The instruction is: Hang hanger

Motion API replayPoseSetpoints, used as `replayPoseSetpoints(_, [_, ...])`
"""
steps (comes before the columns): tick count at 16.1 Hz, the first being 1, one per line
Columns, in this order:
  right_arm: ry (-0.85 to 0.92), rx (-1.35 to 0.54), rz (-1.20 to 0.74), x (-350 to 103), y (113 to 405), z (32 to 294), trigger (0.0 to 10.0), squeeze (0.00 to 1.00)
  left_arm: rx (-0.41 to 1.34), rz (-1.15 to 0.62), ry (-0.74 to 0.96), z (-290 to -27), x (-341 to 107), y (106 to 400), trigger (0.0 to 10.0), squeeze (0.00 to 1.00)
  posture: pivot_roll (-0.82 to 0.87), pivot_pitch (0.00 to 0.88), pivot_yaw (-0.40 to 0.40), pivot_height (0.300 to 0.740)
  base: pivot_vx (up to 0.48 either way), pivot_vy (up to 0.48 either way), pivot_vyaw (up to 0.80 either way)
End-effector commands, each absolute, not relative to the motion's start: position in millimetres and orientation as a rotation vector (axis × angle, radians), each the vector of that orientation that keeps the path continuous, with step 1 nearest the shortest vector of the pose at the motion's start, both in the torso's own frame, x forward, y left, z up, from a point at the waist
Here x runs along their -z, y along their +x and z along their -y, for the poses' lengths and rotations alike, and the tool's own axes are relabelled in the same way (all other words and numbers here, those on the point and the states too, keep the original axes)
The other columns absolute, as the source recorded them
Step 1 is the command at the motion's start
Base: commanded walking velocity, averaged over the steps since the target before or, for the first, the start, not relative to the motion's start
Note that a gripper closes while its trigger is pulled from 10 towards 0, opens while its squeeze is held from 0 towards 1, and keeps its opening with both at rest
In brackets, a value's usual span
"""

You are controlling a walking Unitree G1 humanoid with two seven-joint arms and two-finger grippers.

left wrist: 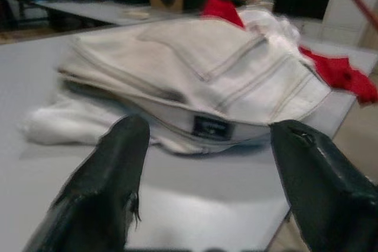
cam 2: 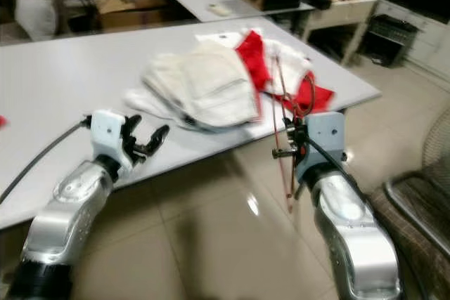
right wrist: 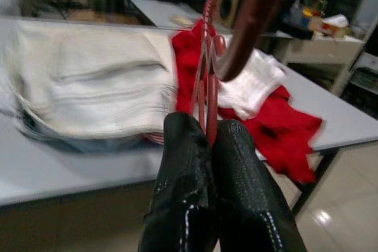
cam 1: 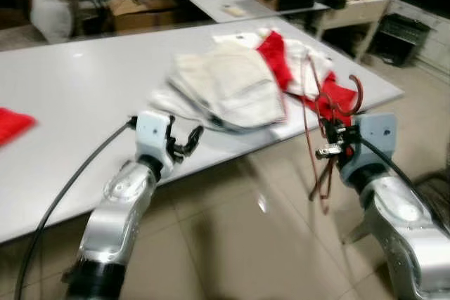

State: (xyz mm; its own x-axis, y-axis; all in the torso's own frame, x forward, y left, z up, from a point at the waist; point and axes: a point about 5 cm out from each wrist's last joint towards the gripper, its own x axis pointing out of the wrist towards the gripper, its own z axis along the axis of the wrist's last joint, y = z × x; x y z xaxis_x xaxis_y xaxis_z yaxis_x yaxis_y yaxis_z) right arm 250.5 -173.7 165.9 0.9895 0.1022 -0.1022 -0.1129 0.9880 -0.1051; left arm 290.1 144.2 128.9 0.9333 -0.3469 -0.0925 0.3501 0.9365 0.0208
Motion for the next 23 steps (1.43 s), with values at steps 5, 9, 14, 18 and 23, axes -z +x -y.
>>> replayPoseSetpoints(5, [-0.094, -0.083, -0.122, -155.6, 248.6, 182.3, 10.0, 0.0, 0.297, -0.114, -0.018, -155.3, -127.2, 295.6, 10.0, 1.0, -0.17, 0.0, -0.01, 0.74, 0.0, 0.0, 0.0])
replayPoseSetpoints(9, [-0.114, -0.149, -0.11, -156.9, 249.6, 177.8, 10.0, 0.0, 0.336, -0.078, 0.027, -148.6, -127.9, 294.1, 10.0, 1.0, -0.17, 0.0, -0.012, 0.74, 0.0, 0.0, 0.0])
replayPoseSetpoints(14, [-0.119, -0.118, -0.105, -152.8, 251.6, 181.3, 10.0, 0.0, 0.286, -0.07, 0.085, -152.1, -128.5, 296.3, 10.0, 1.0, -0.16, 0.0, -0.025, 0.74, 0.048, 0.0, -0.48])
replayPoseSetpoints(18, [-0.11, -0.147, -0.092, -152.7, 250.1, 179.2, 10.0, 0.0, 0.273, -0.065, 0.079, -156.7, -129.0, 294.8, 10.0, 1.0, -0.15, 0.0, -0.032, 0.74, 0.141, 0.0, 0.0])
replayPoseSetpoints(23, [-0.103, -0.138, -0.092, -152.9, 250.3, 180.6, 10.0, 0.0, 0.301, -0.067, 0.044, -152.2, -128.2, 292.5, 10.0, 1.0, -0.15, 0.0, -0.024, 0.74, 0.339, 0.0, -0.36])
